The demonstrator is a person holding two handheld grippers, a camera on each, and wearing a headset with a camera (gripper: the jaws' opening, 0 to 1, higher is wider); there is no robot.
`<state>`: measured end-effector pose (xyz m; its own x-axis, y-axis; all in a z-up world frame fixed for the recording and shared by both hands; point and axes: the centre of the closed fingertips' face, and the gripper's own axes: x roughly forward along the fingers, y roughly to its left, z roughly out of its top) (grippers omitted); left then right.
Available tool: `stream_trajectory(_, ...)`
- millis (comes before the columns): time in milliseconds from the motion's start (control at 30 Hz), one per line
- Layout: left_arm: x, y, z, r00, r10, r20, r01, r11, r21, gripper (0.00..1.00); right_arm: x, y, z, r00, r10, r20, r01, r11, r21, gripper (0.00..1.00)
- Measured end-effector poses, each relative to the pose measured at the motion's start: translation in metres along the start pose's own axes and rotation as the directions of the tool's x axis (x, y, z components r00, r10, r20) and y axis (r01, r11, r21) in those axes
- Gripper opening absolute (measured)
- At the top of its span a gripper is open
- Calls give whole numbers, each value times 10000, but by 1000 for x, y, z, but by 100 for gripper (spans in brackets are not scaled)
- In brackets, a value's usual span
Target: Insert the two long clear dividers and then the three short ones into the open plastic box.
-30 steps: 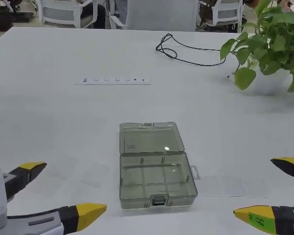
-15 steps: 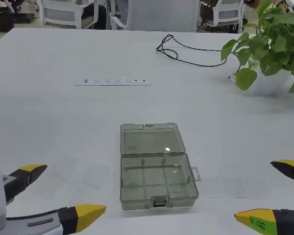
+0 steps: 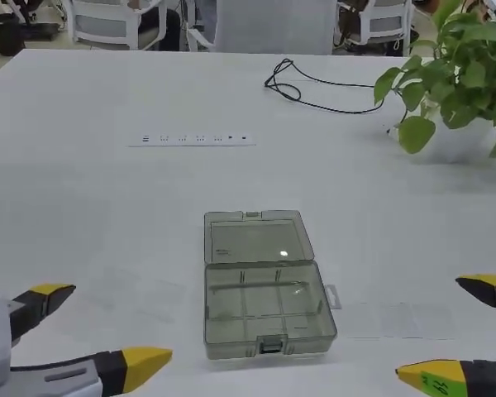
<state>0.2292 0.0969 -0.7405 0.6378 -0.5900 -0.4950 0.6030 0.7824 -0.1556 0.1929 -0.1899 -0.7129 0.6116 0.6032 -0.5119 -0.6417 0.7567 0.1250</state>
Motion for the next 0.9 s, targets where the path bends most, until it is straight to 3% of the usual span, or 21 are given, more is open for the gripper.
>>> stream_trajectory(267,7,23,-9,9970,266,-729,-262,9996,57,90,4,2,-1,9999,95,-38,-95,9999,47,100)
stream_trajectory(300,8,26,-9,9969,262,-736,-267,9996,-55,90,4,2,-1,9999,104,-48,-104,9999,57,100)
stream_trajectory(333,8,31,-9,9970,340,-697,-383,9974,-608,89,4,2,-2,9999,105,-82,-105,9999,56,100)
stream_trajectory(400,9,41,-8,9967,514,-623,-562,9954,-780,88,4,2,-2,9999,116,-69,-116,9999,87,100)
stream_trajectory(533,11,56,-12,9933,755,-877,-847,9907,-1065,85,5,1,-4,9999,151,-76,-150,9997,194,99)
stream_trajectory(633,14,68,-22,9850,924,-1459,-1081,9887,-1042,84,6,1,-6,9998,160,-119,-157,9996,218,99)
stream_trajectory(900,25,88,-38,9653,1222,-2310,-1415,9875,-689,76,9,0,-10,9996,213,-183,-206,9991,382,99)
